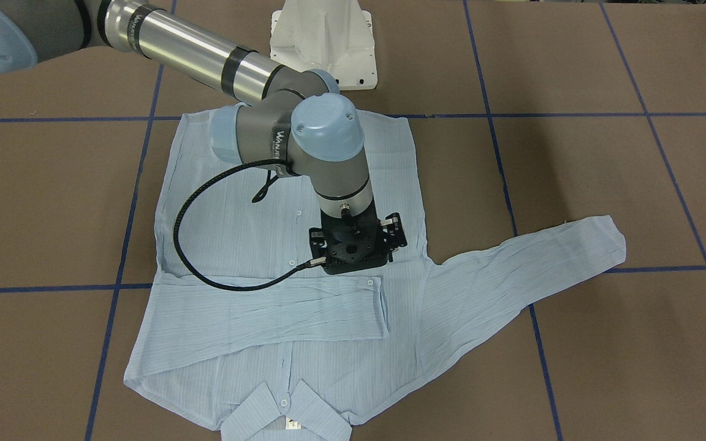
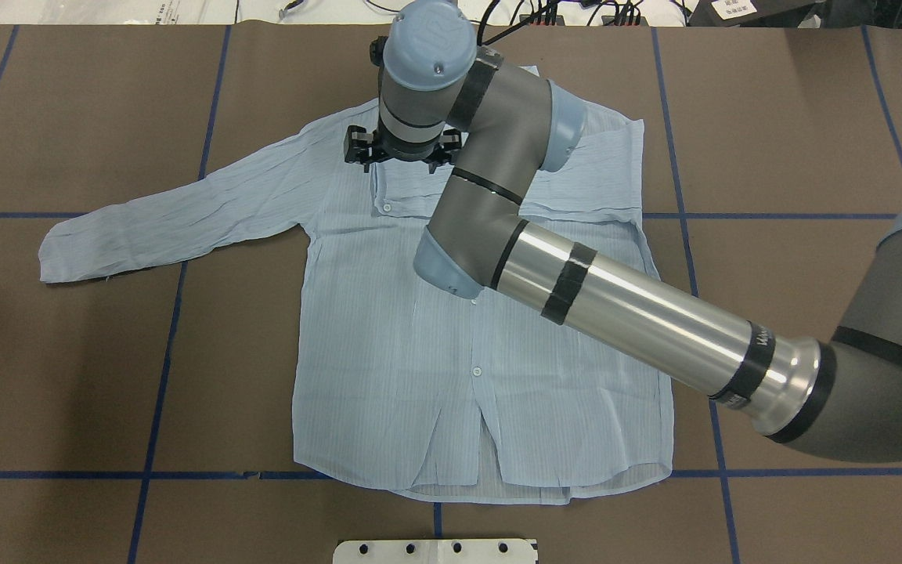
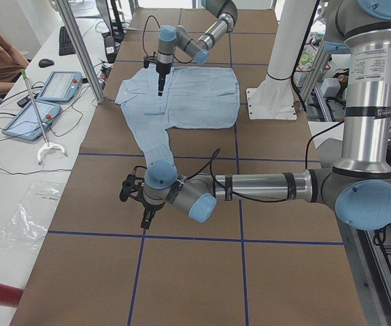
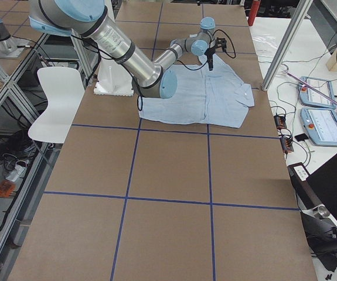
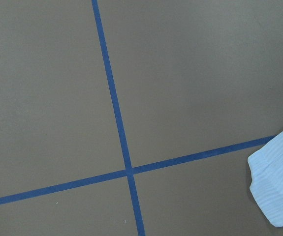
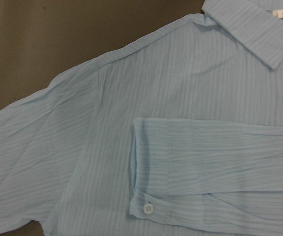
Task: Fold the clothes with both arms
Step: 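Lift the sleeve and carry it across the shirt chest with the right gripper, then release the sleeve with the right gripper while the left gripper approaches the other cuff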
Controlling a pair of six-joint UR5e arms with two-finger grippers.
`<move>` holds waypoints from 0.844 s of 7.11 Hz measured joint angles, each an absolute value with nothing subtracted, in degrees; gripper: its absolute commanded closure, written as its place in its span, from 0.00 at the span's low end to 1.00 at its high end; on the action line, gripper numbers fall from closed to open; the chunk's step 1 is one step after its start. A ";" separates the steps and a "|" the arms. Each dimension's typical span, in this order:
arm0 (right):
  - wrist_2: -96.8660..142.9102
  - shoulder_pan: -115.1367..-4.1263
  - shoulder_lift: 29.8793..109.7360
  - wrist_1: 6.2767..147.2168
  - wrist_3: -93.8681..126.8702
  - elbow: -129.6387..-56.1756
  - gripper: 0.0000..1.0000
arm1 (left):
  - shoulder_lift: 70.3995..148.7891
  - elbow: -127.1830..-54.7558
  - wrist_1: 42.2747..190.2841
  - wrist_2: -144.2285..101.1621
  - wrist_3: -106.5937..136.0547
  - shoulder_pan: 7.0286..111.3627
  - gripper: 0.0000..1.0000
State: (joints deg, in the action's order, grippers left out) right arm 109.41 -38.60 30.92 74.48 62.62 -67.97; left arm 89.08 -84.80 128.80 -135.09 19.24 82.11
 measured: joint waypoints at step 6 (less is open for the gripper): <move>119.35 -49.30 54.68 85.40 44.34 -93.72 0.00 | 88.80 -82.68 147.74 -119.78 41.14 59.16 0.04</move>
State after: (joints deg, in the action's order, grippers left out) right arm 119.35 -49.30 54.68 85.40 44.34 -93.72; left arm 88.80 -82.68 147.74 -119.78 41.14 59.16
